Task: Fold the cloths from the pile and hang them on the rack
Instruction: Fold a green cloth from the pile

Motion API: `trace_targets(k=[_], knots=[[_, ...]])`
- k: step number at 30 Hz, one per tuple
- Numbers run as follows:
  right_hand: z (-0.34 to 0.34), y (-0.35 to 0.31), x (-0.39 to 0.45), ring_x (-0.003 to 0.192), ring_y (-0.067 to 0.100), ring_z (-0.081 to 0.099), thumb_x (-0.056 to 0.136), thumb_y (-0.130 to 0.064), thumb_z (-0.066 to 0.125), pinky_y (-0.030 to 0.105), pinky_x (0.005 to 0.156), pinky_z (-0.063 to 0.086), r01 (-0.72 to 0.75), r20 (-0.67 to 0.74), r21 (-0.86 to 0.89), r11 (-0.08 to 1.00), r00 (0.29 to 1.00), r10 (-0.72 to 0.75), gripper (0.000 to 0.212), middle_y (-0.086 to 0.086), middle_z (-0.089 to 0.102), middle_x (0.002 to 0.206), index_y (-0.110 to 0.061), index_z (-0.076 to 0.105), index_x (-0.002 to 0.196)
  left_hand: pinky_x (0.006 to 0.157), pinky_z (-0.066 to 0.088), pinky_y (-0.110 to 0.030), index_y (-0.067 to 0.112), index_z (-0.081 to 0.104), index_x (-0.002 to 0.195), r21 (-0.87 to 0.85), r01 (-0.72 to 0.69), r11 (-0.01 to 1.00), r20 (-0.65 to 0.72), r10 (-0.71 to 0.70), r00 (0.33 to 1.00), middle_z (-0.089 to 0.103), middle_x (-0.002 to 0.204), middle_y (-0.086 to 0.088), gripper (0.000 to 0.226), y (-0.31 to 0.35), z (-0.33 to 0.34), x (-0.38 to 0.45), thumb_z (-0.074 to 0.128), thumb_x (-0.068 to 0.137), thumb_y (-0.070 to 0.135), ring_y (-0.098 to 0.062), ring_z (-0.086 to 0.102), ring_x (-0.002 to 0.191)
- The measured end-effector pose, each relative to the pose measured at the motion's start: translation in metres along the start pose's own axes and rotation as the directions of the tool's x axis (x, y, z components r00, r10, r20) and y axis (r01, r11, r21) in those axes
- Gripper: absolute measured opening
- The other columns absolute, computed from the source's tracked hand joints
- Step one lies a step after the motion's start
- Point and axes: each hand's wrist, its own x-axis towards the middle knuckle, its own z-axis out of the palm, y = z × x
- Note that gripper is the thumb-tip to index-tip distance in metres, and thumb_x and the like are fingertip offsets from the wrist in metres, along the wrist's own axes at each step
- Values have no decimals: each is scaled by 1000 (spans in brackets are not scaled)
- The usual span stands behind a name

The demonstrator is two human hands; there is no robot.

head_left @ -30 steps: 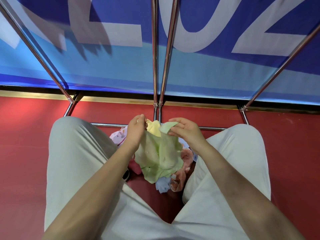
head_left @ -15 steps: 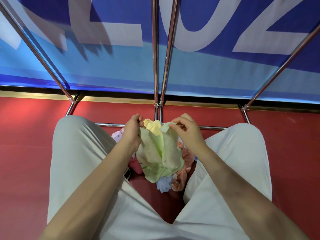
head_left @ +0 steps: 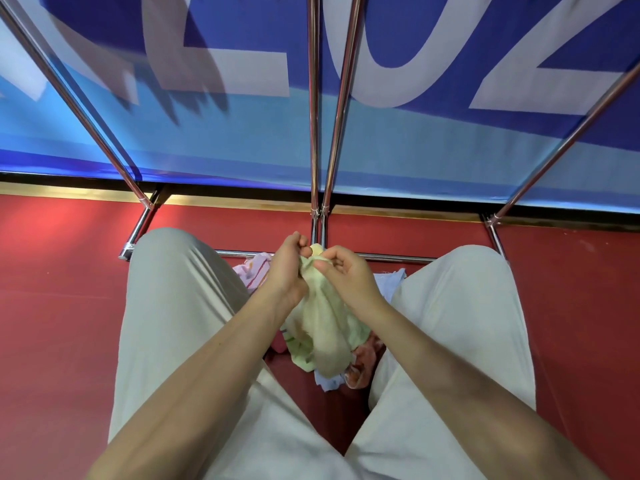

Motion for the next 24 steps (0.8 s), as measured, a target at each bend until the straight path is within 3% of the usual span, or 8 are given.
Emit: trace_targets(k=[5, 10, 12, 16, 21, 24], knots=[[5, 9, 5, 75, 4, 49, 85, -13, 68, 18, 68, 39, 27, -71, -72, 997, 997, -32, 16, -10, 52, 84, -20, 55, 80, 57, 31, -25, 18, 41, 67, -83, -46, 995, -13, 45, 999, 35, 49, 6, 39, 5, 8, -2, 37, 104, 30, -10, 30, 51], [2, 10, 7, 93, 4, 61, 88, -18, 67, 19, 81, 48, -51, -61, 0, 999, 997, 51, 20, -12, 63, 97, -25, 56, 102, 51, 33, -21, 17, 43, 72, -80, -149, 986, 4, 150, 989, 35, 54, 5, 37, 3, 15, -4, 34, 105, 31, -9, 32, 48], [0, 9, 9, 91, 5, 62, 88, -20, 68, 24, 82, 48, -73, -76, -15, 997, 994, 72, 16, -10, 66, 94, -23, 60, 102, 53, 33, -21, 16, 45, 74, -66, -171, 983, 17, 173, 985, 36, 54, 5, 36, 3, 15, -4, 34, 105, 30, -9, 32, 50], [-6, 8, 8, 79, 12, 58, 87, -23, 69, 21, 70, 44, -60, -113, -76, 995, 992, 51, 4, 0, 67, 85, -25, 66, 88, 53, 30, -22, 15, 47, 78, 25, -213, 977, 76, 211, 975, 36, 57, 5, 33, 1, 16, -4, 33, 105, 26, -8, 31, 51], [-9, 7, 8, 70, 5, 54, 86, -18, 70, 18, 66, 42, -62, -121, -58, 996, 991, 55, 15, -10, 61, 73, -26, 61, 76, 55, 28, -23, 14, 48, 78, 65, -229, 971, 112, 221, 969, 35, 59, 5, 31, -2, 15, -5, 33, 105, 20, -9, 29, 54], [-7, 9, 6, 55, -1, 44, 86, -14, 69, 13, 56, 34, -52, -133, -54, 997, 990, 45, 24, -10, 51, 62, -20, 54, 68, 56, 28, -23, 14, 49, 81, 75, -237, 969, 94, 230, 969, 32, 62, 3, 27, -3, 15, -6, 34, 103, 17, -9, 28, 56]])
